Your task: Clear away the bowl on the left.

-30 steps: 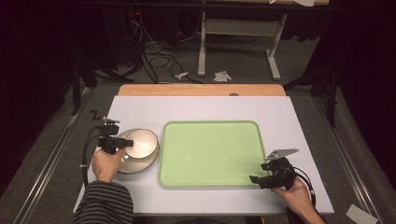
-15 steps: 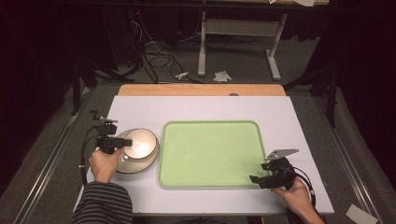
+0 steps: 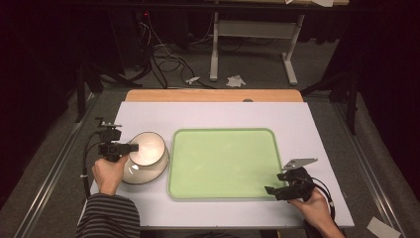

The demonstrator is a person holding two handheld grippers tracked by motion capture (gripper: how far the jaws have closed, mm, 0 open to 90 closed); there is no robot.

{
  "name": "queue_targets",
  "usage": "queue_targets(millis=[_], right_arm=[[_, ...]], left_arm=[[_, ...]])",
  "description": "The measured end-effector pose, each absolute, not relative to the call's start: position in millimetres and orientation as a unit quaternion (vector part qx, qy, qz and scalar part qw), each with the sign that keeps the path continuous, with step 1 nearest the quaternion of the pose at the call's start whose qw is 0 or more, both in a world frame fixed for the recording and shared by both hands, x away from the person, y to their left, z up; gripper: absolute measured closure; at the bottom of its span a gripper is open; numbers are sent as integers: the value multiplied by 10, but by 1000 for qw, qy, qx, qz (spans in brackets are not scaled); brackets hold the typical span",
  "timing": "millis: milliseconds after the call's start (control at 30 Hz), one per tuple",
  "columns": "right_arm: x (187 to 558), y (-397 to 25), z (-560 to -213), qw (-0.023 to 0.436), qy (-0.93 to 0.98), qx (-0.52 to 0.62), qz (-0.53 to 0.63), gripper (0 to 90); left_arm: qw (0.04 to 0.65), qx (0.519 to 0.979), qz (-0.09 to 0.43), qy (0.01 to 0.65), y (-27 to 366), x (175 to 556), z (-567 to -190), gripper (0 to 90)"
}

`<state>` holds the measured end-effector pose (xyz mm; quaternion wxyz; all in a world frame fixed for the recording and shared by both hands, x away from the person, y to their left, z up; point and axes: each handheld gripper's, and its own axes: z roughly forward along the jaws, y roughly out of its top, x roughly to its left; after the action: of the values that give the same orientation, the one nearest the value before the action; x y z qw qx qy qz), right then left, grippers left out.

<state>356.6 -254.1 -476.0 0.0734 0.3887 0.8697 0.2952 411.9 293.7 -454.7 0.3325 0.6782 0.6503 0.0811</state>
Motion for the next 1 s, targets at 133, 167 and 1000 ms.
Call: queue_targets(millis=[133, 167, 1000], right_arm=[[3570, -2536, -4761, 73, 868, 392, 294, 299], [3571, -2535, -4763, 73, 868, 394, 294, 299], [3580, -2543, -4765, 72, 868, 394, 293, 299]], left_arm=[[340, 684, 85, 640, 2906, 4104, -4492, 822], [349, 682, 81, 637, 2905, 4097, -4471, 822], [373, 719, 68, 582, 2603, 4091, -4256, 822]])
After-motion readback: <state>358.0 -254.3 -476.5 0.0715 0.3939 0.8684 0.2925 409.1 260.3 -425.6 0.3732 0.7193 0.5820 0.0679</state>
